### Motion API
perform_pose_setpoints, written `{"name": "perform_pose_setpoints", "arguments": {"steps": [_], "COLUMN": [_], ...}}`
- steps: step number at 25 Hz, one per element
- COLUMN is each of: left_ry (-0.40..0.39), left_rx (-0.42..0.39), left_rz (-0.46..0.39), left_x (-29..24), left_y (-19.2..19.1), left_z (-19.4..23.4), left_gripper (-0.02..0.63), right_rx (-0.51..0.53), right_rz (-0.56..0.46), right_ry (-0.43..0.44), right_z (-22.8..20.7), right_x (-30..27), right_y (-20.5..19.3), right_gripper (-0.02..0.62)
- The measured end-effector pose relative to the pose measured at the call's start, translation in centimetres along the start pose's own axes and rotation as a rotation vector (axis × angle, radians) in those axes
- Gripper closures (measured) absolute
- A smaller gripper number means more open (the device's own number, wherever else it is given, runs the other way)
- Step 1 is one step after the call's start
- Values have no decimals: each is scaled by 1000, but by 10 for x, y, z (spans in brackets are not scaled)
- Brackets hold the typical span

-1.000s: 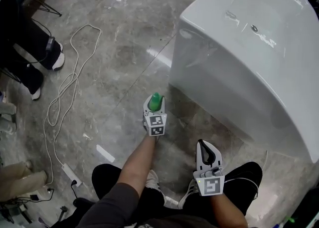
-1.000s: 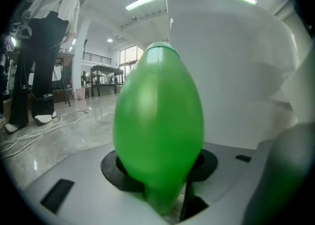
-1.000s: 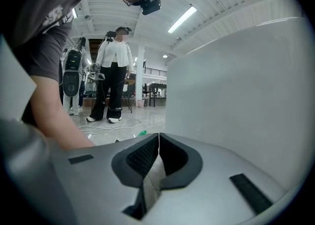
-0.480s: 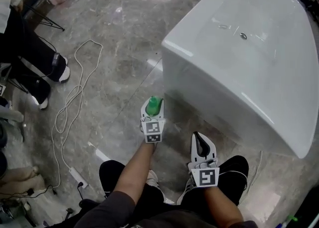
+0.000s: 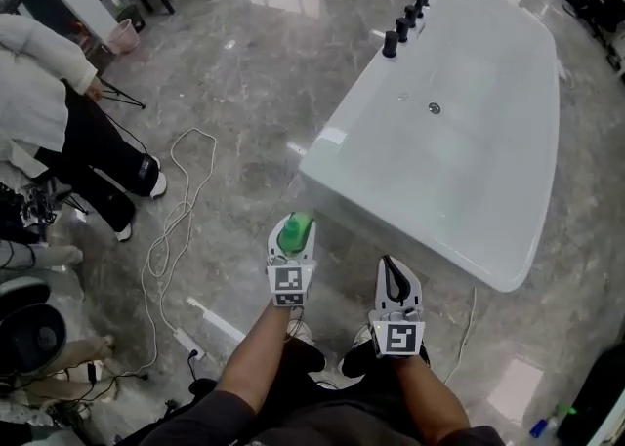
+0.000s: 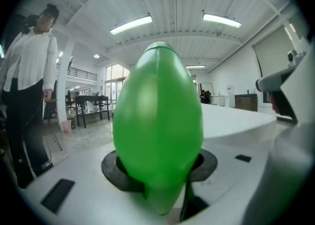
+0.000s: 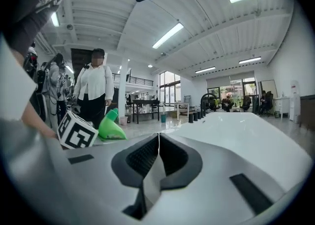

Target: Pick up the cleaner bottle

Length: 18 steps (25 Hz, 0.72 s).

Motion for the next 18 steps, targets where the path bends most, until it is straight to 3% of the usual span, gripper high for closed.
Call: {"name": "perform_pose_setpoints", "arguments": {"steps": [5, 9, 13, 18], "left_ry": [-41, -89, -143, -206], "left_rx": [-9, -26, -58, -69], "left_rz": [-12, -54, -86, -111], "left_x": [62, 100, 116, 125], "left_y": [151, 234, 285, 321], "left_z": [-37, -76, -117, -151], "left_gripper": [423, 423, 423, 423], "right_rx": [-7, -37, -55, -61], "right_rz": [-2, -38, -93, -135], "right_ry": [-65, -110, -173, -246], "right_z": [-41, -68, -103, -132], "right_x": [48, 80, 105, 131], "right_y": [115, 171, 207, 233], "right_gripper": [577, 577, 578, 577]}}
Point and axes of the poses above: the fingertips, and each gripper's own axes: x backward along the fingers, z to its left, y out of its top, the point moved 2 cm from there along x, backward along the fingers, and after that the axes turned 5 degrees about z, right-handed, at the moved point
